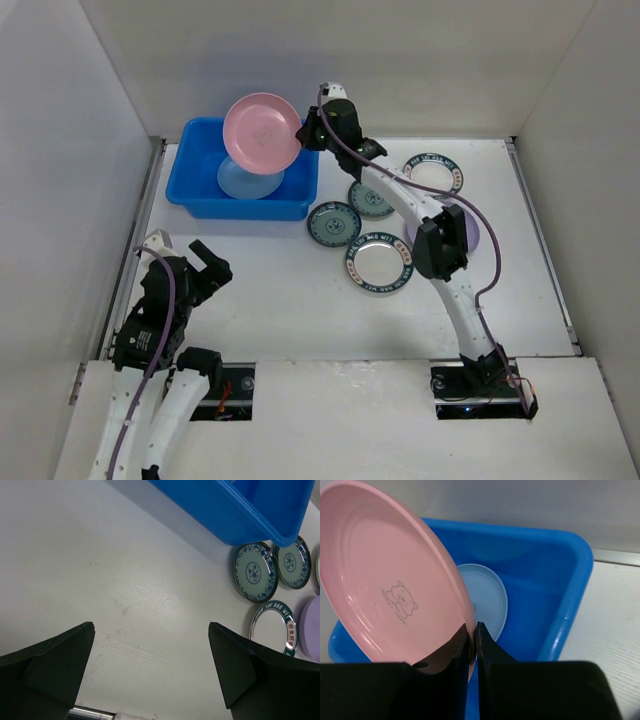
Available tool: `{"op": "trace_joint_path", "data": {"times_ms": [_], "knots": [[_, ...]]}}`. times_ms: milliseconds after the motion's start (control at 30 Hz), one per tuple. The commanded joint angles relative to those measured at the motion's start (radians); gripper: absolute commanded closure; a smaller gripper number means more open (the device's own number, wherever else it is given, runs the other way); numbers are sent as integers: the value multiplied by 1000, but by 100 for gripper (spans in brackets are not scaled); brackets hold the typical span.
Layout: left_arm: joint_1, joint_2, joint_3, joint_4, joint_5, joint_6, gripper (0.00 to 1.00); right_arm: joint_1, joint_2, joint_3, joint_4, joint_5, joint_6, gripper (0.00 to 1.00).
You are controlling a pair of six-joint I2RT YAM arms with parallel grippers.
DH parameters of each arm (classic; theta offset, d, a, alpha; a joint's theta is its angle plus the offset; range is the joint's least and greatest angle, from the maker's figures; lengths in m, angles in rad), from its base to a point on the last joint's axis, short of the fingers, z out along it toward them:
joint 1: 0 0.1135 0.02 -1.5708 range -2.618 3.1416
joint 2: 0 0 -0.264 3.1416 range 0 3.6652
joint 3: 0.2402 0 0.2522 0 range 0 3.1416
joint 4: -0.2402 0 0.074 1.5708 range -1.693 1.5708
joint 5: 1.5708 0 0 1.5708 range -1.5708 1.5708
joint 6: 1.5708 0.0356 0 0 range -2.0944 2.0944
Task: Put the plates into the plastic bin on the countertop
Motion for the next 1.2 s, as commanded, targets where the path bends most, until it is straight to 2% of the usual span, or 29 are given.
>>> {"op": "trace_joint_path", "data": {"times_ms": [0, 167, 367, 533, 667, 733, 933, 1067, 1167], "knots": [[-14, -25, -11, -16, 14, -64, 0, 22, 54, 14, 140, -18, 26, 86], [-25, -53, -16, -38, 16, -75, 0, 46, 105, 14, 195, -26, 26, 85], [-28, -84, -11, -71, 16, -78, 0, 68, 135, 14, 234, -20, 23, 75], [-31, -96, -14, -85, 16, -79, 0, 69, 103, -29, 235, -4, 14, 55], [-36, -97, -14, -85, 19, -81, 0, 69, -74, -208, 350, 57, -15, 34], [-39, -93, -17, -76, 30, -81, 0, 69, -209, -329, 404, 109, -43, 28], [-50, -42, -36, -10, 50, -71, 0, 13, -602, -736, 348, 273, -61, 26], [-59, 10, -51, 45, 64, -70, 0, -75, -850, -1026, 158, 440, 6, 27], [-68, 47, -68, 93, 82, -73, 0, -171, -1002, -1225, 6, 489, 135, 27]]}}
